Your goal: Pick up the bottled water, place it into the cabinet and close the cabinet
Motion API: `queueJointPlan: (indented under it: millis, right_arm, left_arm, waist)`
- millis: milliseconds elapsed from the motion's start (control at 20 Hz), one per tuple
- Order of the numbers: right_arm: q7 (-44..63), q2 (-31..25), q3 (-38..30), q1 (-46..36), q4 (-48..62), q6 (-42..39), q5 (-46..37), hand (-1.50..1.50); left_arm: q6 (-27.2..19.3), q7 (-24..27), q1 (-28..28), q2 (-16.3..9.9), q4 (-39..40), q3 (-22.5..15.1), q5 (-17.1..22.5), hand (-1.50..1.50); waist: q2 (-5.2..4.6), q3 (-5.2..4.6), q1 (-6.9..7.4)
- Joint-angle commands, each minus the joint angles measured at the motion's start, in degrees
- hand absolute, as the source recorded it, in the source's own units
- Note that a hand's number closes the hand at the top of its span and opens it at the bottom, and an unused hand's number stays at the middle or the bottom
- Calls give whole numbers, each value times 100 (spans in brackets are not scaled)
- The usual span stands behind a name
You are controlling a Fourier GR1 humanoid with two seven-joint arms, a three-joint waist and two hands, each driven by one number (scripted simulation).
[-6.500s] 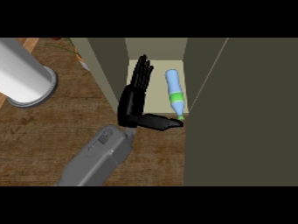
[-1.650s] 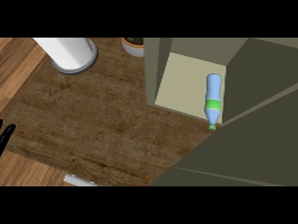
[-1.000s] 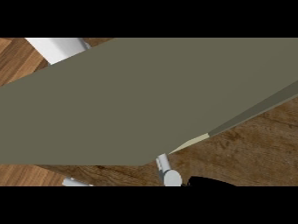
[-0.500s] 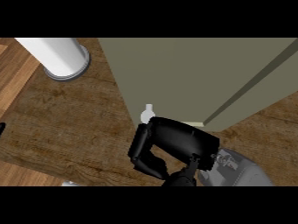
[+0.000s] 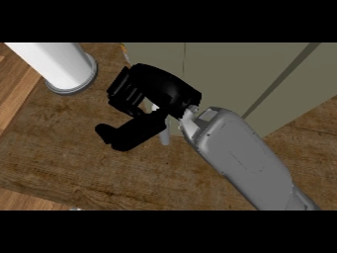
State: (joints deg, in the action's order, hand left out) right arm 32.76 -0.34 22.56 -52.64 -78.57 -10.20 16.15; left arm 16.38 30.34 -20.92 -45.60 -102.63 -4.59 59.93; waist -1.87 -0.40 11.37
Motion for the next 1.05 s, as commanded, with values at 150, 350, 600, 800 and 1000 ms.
queueJointPlan:
  millis: [150,350,600,800,1000]
  right_arm:
    - [-808,34,-521,-1217,1719,1184,-273,150]
    - [-1192,35,-427,-1291,2156,1663,-213,150]
    - [-1275,35,-693,-1447,2316,1991,142,150]
    - [-1363,35,-542,-1411,2382,2529,555,-150]
    - [-1484,18,-449,-1565,2541,2674,753,-150]
  left_arm:
    - [136,46,-184,-26,28,123,9,-150]
    - [194,130,-275,11,44,209,5,-150]
    - [219,159,-317,63,119,260,40,-150]
    - [244,139,-362,91,29,215,41,-150]
    - [297,185,-495,83,-13,291,30,-150]
  waist:
    - [-19,14,-52]
    - [-14,18,-131]
    - [-29,21,-309]
    - [-32,25,-262]
    - [-21,27,-265]
